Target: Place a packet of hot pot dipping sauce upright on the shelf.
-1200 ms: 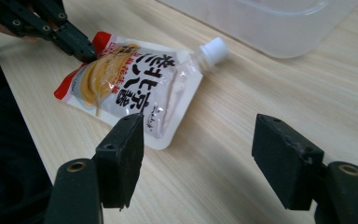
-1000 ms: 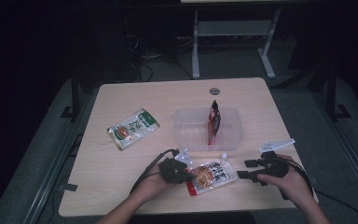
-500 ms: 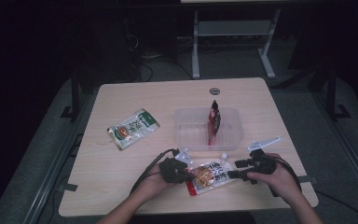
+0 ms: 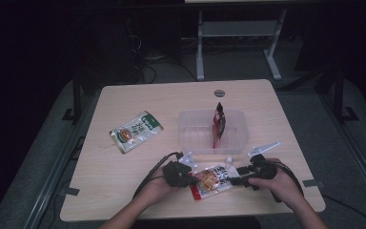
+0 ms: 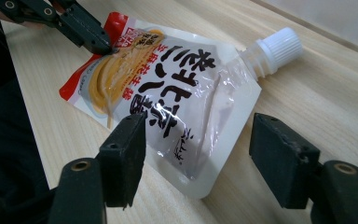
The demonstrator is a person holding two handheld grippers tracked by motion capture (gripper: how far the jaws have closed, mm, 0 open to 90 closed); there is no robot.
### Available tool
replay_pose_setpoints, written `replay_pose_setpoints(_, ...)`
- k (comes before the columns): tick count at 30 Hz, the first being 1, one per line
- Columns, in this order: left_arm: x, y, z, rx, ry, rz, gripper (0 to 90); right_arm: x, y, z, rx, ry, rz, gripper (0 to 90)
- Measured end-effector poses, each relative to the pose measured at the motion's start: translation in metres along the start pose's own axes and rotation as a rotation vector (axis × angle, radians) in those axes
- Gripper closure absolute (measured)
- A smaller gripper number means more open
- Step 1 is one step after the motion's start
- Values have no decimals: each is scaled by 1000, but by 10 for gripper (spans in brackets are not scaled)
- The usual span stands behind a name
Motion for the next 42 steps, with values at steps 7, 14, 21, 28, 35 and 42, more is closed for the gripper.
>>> replay_pose_setpoints(7,0,0,0,8,3,-4,899,-4,-3,3,-6,-3,-12,372)
replay_pose_setpoints(14,0,0,0,11,9,-5,899,-7,-3,4,-22,16,0,433)
replay_pose_setpoints(21,0,0,-1,14,11,-4,899,-12,-7,8,-28,-2,38,467)
replay_pose_setpoints(28,1,0,-2,11,10,-7,899,-20,-13,14,-5,-25,32,490)
replay_pose_setpoints(35,1,0,-2,14,14,-9,899,-21,-8,17,-24,-45,37,656)
replay_pose_setpoints(42,1,0,-2,11,10,-8,899,-20,-6,17,-53,-50,107,856)
Point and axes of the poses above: each handheld gripper's, and its own axes: x roughly backward along the jaws, z roughly out of its top, y roughly to its right, the point moved 7 cm from there along -x, roughly forward along the jaws, and after that the axes turned 9 degrees about -x, right-handed, at the moved point
